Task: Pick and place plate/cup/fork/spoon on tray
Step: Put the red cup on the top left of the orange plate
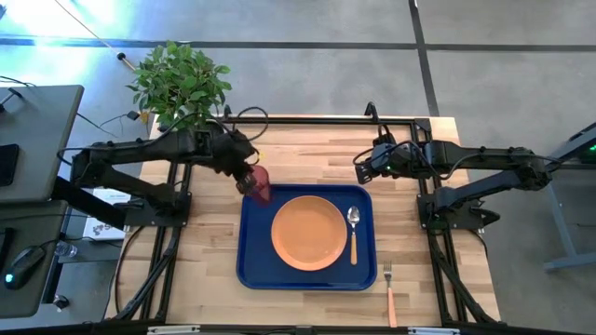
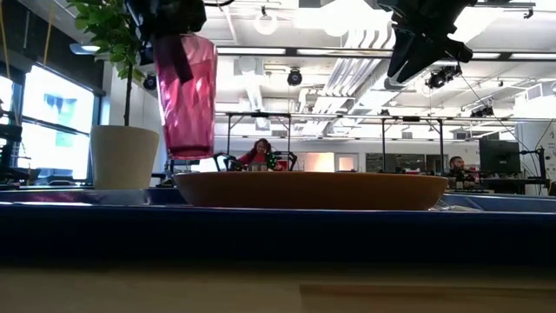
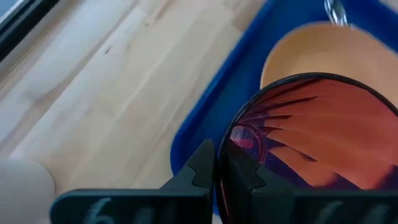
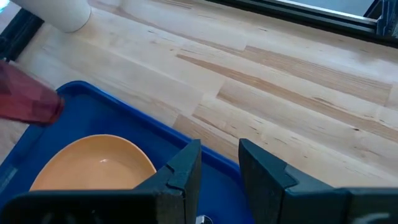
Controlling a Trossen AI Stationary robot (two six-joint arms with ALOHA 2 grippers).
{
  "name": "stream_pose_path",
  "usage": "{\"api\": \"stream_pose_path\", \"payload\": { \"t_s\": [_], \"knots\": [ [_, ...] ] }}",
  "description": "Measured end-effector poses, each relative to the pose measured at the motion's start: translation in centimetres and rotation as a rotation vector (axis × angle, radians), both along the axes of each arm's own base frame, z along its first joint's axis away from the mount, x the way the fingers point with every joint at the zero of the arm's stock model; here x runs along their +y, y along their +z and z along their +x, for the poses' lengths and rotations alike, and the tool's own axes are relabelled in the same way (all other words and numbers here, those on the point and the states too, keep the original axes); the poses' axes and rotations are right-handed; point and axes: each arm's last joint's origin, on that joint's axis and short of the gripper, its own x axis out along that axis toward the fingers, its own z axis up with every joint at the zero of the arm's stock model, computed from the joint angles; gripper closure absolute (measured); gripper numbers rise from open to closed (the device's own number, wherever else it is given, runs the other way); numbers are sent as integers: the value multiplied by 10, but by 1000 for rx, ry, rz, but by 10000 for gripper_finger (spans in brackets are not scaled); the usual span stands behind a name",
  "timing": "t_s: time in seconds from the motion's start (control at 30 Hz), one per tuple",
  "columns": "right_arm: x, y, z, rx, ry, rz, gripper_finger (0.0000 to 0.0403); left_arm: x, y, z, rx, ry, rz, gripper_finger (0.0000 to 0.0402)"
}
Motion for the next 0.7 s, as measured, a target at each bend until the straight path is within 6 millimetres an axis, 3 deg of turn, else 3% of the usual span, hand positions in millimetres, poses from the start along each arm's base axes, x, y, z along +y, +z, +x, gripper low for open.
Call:
{"api": "stream_pose_path", "payload": {
  "t_s": [0.43,0.7],
  "knots": [
    [0,0,1,-61,-91,68,304,-24,-24,23,162,-333,98,395],
    [0,0,1,-84,-129,94,304,-27,-34,35,176,-366,119,393]
  ]
}}
